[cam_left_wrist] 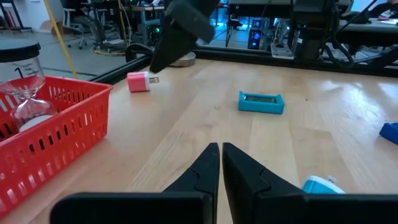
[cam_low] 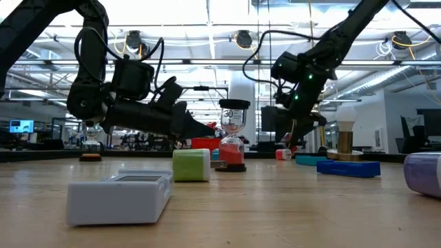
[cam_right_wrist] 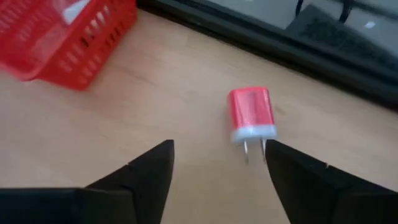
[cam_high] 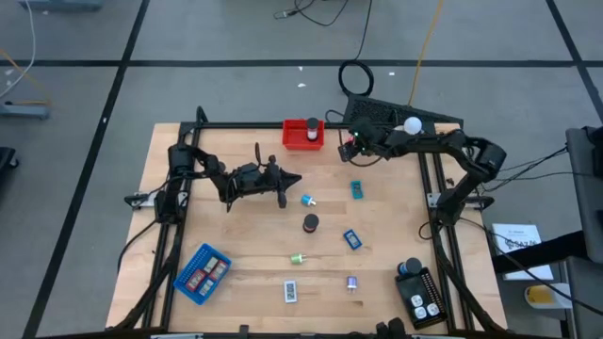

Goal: Pick & Place Office items
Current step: Put the red charger adapter into the black bin

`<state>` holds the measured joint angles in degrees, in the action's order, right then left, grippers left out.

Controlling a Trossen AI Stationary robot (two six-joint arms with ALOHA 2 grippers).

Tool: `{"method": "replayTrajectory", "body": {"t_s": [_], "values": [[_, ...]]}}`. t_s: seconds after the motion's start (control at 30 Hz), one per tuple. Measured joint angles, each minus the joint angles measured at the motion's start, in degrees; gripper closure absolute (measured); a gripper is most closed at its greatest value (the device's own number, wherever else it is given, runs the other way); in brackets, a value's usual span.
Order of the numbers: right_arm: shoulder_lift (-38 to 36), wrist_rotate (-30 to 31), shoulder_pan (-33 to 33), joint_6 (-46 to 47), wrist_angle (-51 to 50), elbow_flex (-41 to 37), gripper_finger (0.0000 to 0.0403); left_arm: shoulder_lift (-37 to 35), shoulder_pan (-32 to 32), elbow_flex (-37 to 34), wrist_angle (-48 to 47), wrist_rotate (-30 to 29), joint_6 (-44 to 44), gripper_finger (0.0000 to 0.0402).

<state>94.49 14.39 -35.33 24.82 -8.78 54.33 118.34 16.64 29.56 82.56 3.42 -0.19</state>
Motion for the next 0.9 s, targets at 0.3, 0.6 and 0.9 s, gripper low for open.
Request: {"method": "replayTrajectory", "body": {"t_s": [0.3,0.6,0.9], "values": [[2.41,3.48,-1.86,-0.47,1.65,0.00,0.0131,0.00,0.00,0.00,-0.02,0.02,-0.01,0.0378],[3.67,2.11,-3.76,0.18,2.19,-0.71,0.0144,0.00,0.00,0.00,-0.02,0.02,-0.02,0.0378],[9.20,-2.10,-5.10,-0.37,10.43,-0.74,0.0152,0.00,0.00,0.00,-0.02,-0.06,-0.02,0.0378]]}}
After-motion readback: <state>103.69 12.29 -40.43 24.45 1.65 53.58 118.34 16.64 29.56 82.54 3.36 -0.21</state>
